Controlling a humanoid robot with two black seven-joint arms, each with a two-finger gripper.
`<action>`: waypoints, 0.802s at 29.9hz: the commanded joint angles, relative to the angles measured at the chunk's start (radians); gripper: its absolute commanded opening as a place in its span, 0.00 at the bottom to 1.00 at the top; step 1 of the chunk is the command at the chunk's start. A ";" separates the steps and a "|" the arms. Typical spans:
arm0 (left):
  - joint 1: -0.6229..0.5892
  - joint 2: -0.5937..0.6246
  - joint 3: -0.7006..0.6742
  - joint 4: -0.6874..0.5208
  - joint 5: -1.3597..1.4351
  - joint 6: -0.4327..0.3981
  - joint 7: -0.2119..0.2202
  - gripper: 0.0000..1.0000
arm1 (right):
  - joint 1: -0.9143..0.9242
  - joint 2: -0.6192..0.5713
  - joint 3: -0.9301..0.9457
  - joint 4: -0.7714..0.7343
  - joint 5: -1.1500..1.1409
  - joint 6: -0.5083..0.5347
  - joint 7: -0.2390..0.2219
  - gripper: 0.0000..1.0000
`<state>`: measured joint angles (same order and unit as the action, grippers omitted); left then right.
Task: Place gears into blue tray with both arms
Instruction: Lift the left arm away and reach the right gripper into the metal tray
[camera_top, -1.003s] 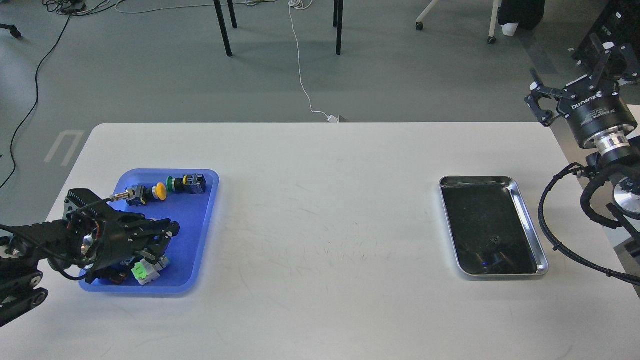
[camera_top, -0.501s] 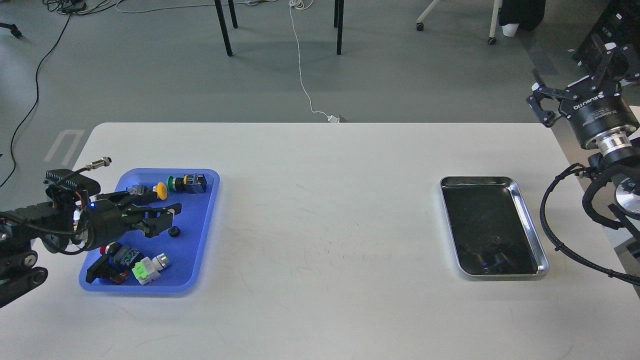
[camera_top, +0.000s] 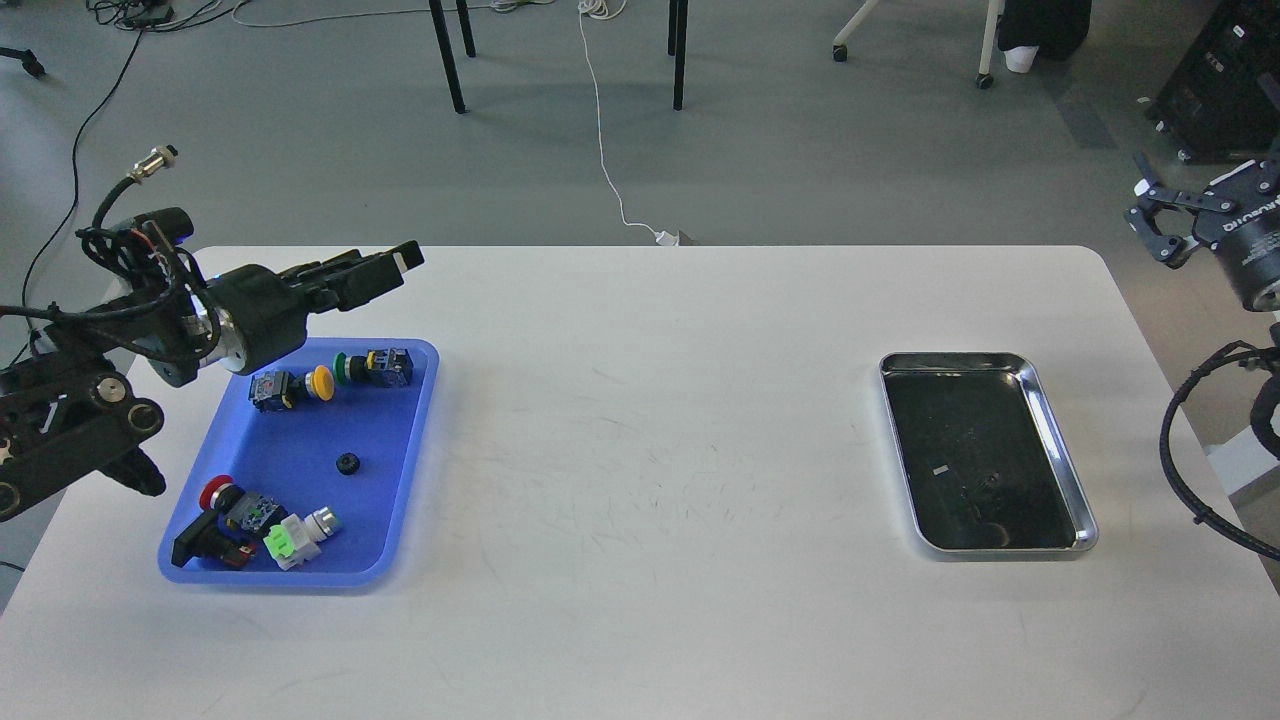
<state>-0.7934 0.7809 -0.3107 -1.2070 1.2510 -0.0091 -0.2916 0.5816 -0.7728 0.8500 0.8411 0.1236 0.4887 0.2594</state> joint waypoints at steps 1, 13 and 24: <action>-0.010 -0.070 -0.019 0.010 -0.024 0.008 -0.001 0.94 | 0.006 -0.115 -0.014 0.045 -0.163 0.000 0.000 0.99; 0.002 -0.195 -0.235 0.072 -0.864 -0.009 0.000 0.97 | 0.178 -0.289 -0.023 0.220 -0.852 0.000 -0.014 0.99; 0.034 -0.173 -0.375 0.130 -1.191 -0.112 0.006 0.98 | 0.501 -0.120 -0.484 0.265 -1.407 0.000 0.000 0.99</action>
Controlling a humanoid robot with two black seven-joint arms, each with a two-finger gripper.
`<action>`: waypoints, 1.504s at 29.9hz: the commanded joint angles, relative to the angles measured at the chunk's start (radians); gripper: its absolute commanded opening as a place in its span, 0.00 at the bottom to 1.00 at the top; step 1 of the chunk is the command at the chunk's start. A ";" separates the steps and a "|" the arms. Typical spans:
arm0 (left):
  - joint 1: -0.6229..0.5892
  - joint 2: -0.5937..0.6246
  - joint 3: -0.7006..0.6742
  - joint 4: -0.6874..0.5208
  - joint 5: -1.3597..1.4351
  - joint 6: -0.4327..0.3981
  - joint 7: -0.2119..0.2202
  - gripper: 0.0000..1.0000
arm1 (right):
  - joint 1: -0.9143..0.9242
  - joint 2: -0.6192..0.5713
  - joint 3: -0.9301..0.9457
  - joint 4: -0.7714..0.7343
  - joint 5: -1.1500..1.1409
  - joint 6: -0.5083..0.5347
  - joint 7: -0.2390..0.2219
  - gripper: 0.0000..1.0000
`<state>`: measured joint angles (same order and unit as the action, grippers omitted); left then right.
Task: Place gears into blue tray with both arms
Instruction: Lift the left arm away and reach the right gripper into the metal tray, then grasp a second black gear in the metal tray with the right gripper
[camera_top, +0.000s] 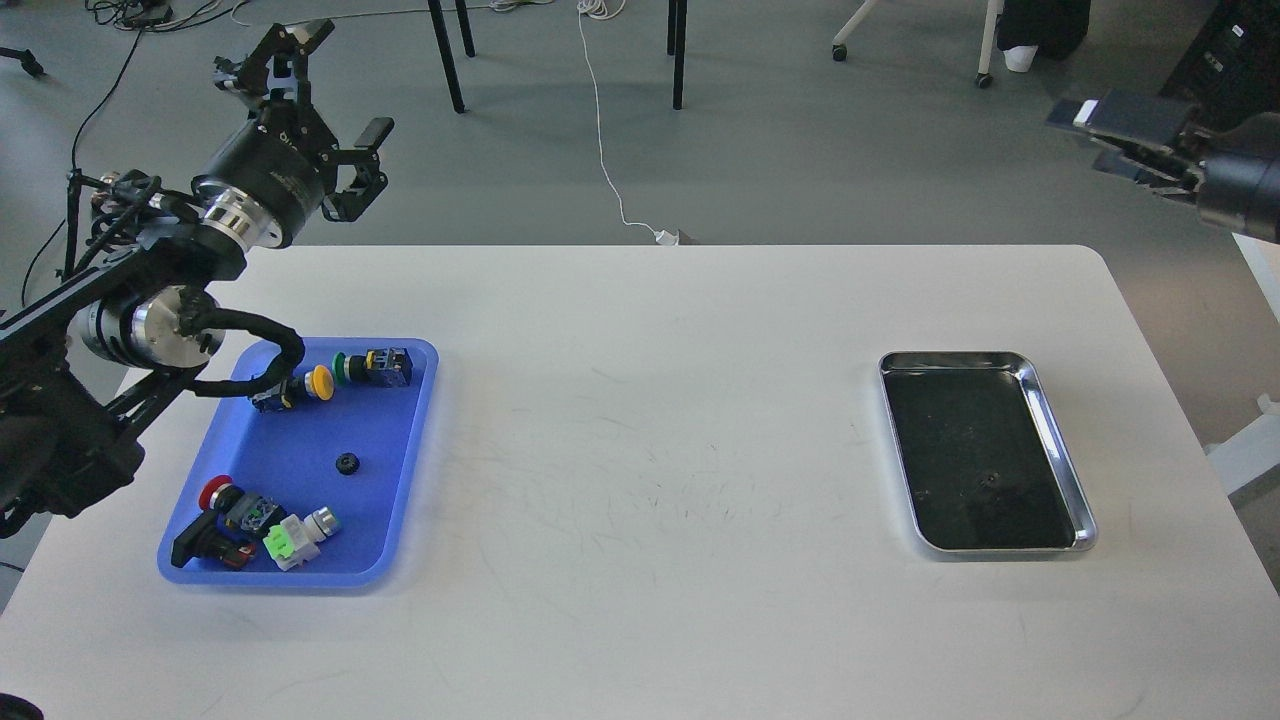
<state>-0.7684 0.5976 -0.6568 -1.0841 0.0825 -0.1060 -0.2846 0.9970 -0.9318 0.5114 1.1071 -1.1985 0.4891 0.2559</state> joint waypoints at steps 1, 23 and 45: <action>0.009 0.014 -0.035 0.007 -0.033 -0.018 -0.001 0.98 | 0.118 0.059 -0.218 -0.001 -0.116 0.000 0.006 0.99; 0.027 0.037 -0.040 0.006 -0.058 -0.020 -0.004 0.98 | 0.120 0.162 -0.630 -0.061 -0.602 0.000 0.233 0.95; 0.029 0.053 -0.041 0.001 -0.056 -0.028 -0.001 0.98 | 0.040 0.286 -0.646 -0.168 -0.733 0.000 0.233 0.67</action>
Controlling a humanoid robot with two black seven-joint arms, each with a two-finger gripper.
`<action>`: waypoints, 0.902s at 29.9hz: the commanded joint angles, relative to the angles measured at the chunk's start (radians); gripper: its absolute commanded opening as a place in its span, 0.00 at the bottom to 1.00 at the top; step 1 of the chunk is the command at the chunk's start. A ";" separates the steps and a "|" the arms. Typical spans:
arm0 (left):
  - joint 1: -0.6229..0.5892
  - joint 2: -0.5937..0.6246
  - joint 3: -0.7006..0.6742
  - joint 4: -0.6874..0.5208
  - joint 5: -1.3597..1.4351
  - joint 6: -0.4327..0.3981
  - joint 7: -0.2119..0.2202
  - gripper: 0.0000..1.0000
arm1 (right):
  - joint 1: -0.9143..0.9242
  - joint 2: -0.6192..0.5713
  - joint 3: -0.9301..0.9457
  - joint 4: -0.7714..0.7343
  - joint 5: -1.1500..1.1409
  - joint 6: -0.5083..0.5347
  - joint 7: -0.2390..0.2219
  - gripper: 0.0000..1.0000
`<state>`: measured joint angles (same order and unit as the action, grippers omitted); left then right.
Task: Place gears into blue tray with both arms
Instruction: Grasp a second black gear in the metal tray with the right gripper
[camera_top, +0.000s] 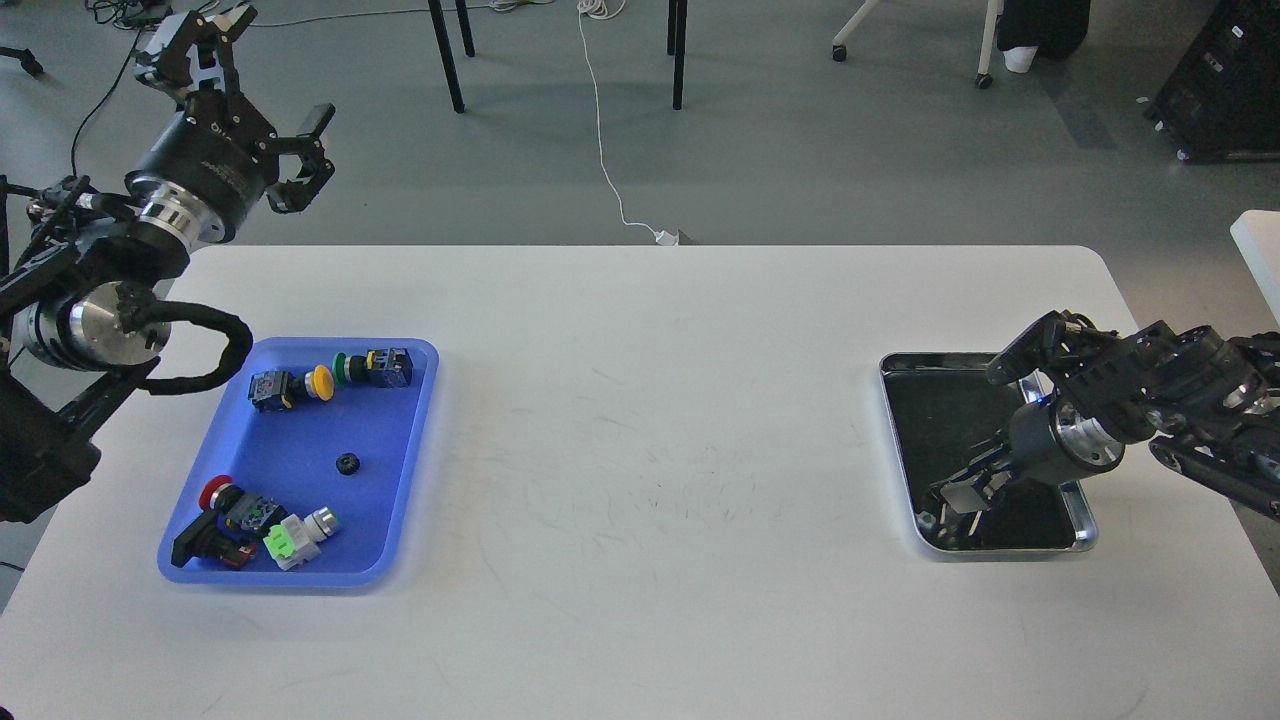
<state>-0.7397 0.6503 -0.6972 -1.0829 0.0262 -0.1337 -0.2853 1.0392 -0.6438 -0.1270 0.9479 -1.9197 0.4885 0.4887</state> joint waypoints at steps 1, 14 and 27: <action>0.000 0.000 -0.001 0.000 0.000 0.000 0.000 0.98 | -0.004 0.000 -0.010 -0.015 -0.012 0.000 0.000 0.67; -0.001 0.029 -0.007 0.000 0.000 -0.014 -0.002 0.98 | 0.024 -0.025 -0.008 0.005 -0.013 0.000 0.000 0.60; -0.001 0.045 -0.008 -0.006 0.000 -0.014 -0.002 0.98 | 0.013 -0.054 -0.005 0.038 -0.013 0.000 0.000 0.54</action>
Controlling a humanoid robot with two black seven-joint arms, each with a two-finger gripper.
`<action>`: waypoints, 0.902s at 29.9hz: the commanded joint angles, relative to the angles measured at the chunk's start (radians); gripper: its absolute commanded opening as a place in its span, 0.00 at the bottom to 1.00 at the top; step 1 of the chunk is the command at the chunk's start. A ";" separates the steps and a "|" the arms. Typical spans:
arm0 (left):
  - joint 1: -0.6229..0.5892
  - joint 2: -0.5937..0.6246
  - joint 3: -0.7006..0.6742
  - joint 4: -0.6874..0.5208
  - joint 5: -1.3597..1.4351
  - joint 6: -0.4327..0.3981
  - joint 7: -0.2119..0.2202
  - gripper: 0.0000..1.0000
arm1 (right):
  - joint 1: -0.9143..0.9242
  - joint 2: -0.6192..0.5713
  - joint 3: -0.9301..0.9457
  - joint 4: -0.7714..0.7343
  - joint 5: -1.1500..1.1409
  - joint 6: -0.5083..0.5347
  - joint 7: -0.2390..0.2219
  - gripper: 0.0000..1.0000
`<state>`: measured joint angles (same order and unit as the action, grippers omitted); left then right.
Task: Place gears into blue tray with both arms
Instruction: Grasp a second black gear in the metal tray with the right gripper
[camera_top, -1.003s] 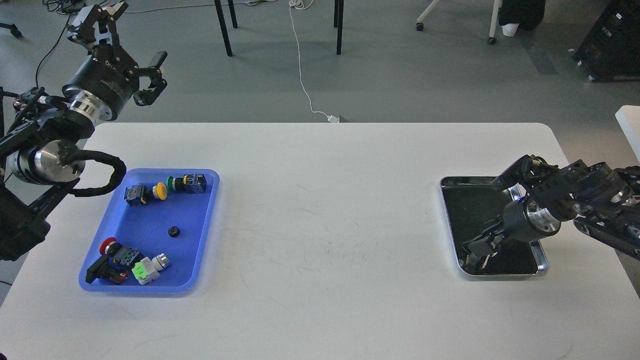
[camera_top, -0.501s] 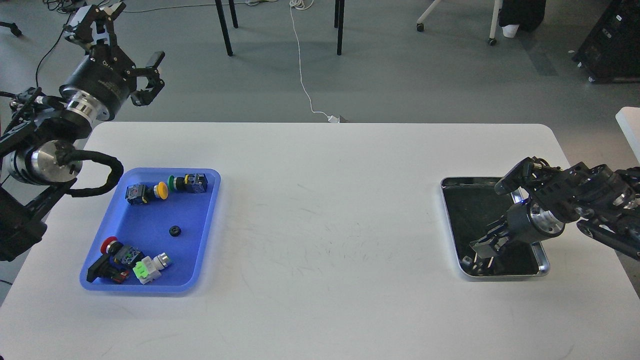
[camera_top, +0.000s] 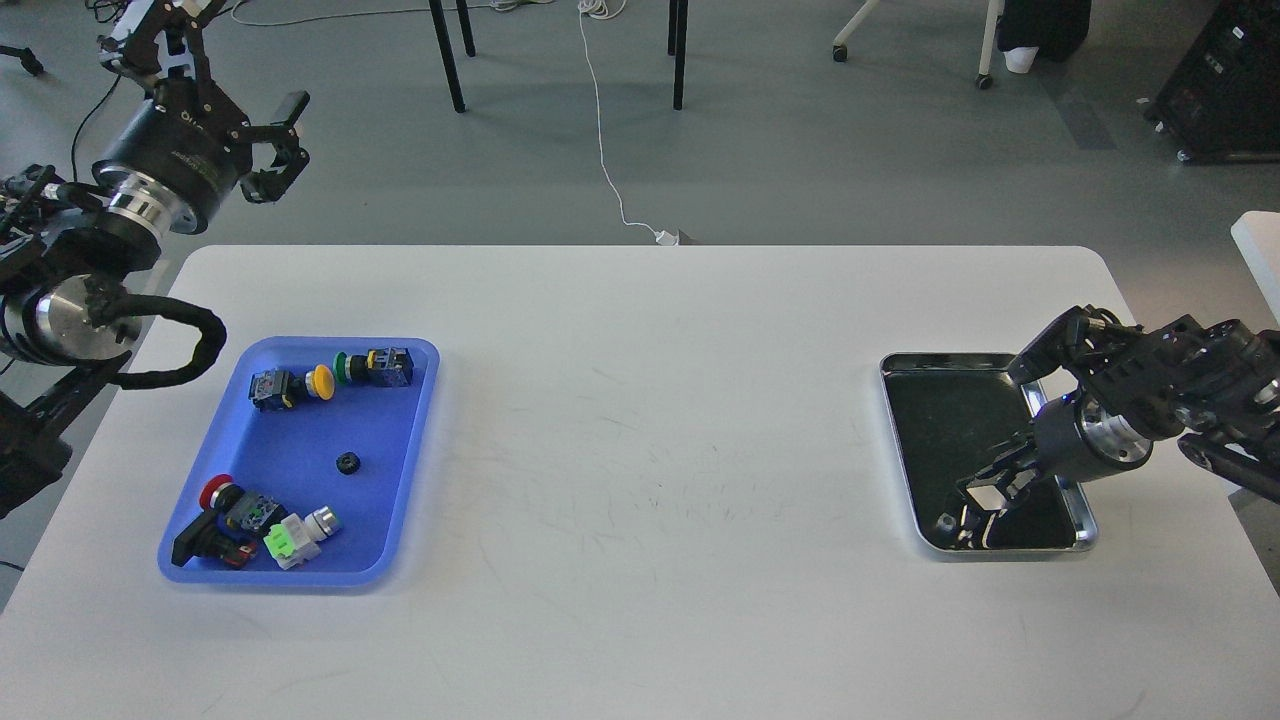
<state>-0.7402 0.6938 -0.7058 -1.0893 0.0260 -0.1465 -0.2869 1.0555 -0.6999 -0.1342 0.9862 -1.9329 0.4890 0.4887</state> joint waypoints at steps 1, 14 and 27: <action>-0.001 0.001 0.000 0.000 0.000 -0.001 0.000 0.98 | -0.003 0.003 0.002 0.002 0.000 0.000 0.000 0.53; -0.001 0.006 0.000 -0.001 0.000 0.001 -0.002 0.98 | -0.008 -0.003 -0.001 0.000 0.000 0.000 -0.009 0.34; 0.001 0.021 0.000 0.000 0.000 -0.001 -0.005 0.98 | -0.008 -0.041 0.008 0.043 -0.003 0.000 -0.004 0.11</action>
<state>-0.7398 0.7141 -0.7057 -1.0904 0.0260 -0.1473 -0.2908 1.0461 -0.7313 -0.1316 1.0197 -1.9377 0.4886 0.4836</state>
